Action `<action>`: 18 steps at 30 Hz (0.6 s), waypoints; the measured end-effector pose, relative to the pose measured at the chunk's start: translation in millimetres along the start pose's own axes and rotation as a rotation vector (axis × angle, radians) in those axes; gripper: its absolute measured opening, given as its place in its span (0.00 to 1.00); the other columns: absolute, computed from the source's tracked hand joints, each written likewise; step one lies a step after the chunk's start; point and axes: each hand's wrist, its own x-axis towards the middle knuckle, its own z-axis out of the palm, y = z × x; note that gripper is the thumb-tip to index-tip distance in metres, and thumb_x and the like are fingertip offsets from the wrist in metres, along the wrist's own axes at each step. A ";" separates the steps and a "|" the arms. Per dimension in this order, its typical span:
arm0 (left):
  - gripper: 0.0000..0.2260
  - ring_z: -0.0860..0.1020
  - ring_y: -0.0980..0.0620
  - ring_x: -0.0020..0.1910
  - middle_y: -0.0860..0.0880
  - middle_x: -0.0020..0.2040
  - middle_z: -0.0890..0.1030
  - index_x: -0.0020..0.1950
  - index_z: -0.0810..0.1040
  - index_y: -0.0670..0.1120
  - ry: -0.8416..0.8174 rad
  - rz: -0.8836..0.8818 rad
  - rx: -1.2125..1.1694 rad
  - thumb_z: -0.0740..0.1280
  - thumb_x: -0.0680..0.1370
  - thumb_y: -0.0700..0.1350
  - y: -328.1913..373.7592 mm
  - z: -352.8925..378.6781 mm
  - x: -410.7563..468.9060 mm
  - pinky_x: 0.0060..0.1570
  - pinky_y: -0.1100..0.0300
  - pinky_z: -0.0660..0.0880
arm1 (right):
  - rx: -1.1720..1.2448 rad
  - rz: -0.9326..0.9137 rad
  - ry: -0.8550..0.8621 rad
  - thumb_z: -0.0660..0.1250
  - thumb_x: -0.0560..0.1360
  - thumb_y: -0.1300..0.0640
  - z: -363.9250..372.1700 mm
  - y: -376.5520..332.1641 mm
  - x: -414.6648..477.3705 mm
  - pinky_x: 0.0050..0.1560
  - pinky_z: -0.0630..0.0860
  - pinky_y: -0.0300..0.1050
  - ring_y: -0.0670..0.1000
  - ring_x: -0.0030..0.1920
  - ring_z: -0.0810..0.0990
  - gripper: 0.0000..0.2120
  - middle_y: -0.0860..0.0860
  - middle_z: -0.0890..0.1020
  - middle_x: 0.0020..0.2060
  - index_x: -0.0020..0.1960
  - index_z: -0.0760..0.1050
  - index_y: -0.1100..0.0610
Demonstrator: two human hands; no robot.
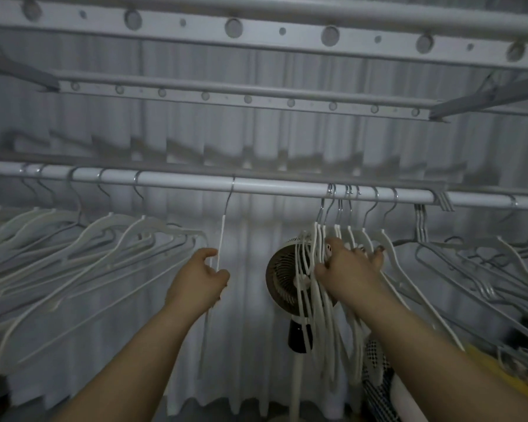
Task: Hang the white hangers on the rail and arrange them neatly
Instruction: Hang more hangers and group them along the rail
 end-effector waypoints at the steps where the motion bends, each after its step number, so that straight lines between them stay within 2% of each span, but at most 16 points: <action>1: 0.21 0.76 0.46 0.39 0.50 0.36 0.76 0.68 0.65 0.46 0.020 0.015 0.113 0.63 0.75 0.41 -1.6 -2.8 1.2 0.37 0.61 0.70 | 0.023 -0.001 0.006 0.58 0.75 0.51 0.5 -0.7 -0.3 0.73 0.39 0.59 0.53 0.68 0.66 0.25 0.51 0.80 0.57 0.71 0.58 0.52; 3: 0.24 0.73 0.44 0.57 0.47 0.51 0.78 0.70 0.62 0.48 0.033 0.069 0.355 0.63 0.75 0.46 -1.0 -3.1 -0.2 0.51 0.57 0.70 | 0.061 -0.001 0.010 0.59 0.74 0.51 0.1 -0.4 -1.1 0.73 0.42 0.58 0.53 0.65 0.70 0.23 0.50 0.81 0.54 0.68 0.61 0.51; 4: 0.25 0.69 0.44 0.62 0.45 0.59 0.75 0.71 0.61 0.49 0.028 0.099 0.471 0.63 0.75 0.48 0.1 -0.4 -2.2 0.58 0.56 0.68 | 0.066 0.003 0.005 0.60 0.73 0.50 -0.5 0.2 -1.3 0.73 0.44 0.58 0.53 0.64 0.71 0.22 0.50 0.82 0.52 0.66 0.62 0.51; 6: 0.25 0.65 0.44 0.66 0.43 0.66 0.69 0.71 0.61 0.49 0.020 0.125 0.638 0.62 0.76 0.52 2.5 5.5 -4.4 0.63 0.56 0.64 | 0.046 0.011 -0.024 0.63 0.72 0.50 -1.9 2.2 -2.7 0.72 0.45 0.57 0.53 0.63 0.72 0.21 0.50 0.81 0.52 0.63 0.65 0.50; 10: 0.24 0.69 0.43 0.64 0.42 0.68 0.66 0.72 0.59 0.50 -0.062 0.066 0.662 0.61 0.77 0.50 -2.4 7.1 2.4 0.60 0.55 0.68 | -0.019 0.016 -0.065 0.63 0.73 0.50 -3.0 6.6 -5.2 0.73 0.44 0.57 0.54 0.68 0.66 0.19 0.50 0.79 0.58 0.63 0.67 0.49; 14: 0.24 0.73 0.43 0.58 0.40 0.65 0.68 0.72 0.60 0.47 -0.059 0.038 0.528 0.57 0.76 0.36 -9.7 5.2 8.7 0.47 0.59 0.67 | -0.044 0.014 -0.070 0.62 0.74 0.51 -2.2 7.6 -4.9 0.73 0.42 0.58 0.54 0.69 0.64 0.20 0.50 0.78 0.60 0.66 0.68 0.48; 16: 0.24 0.74 0.43 0.58 0.40 0.64 0.70 0.71 0.61 0.45 -0.052 0.046 0.494 0.57 0.76 0.34 -10.9 4.2 10.8 0.48 0.60 0.67 | -0.061 0.010 -0.066 0.61 0.75 0.52 -1.1 6.1 -4.4 0.73 0.43 0.58 0.55 0.69 0.64 0.20 0.50 0.76 0.62 0.67 0.67 0.48; 18: 0.23 0.73 0.44 0.59 0.42 0.65 0.69 0.71 0.62 0.46 -0.076 0.046 0.480 0.57 0.76 0.36 -10.4 1.7 11.2 0.52 0.59 0.69 | -0.071 0.003 -0.056 0.60 0.75 0.53 0.0 3.3 -4.1 0.73 0.44 0.58 0.56 0.69 0.64 0.21 0.50 0.76 0.63 0.68 0.65 0.48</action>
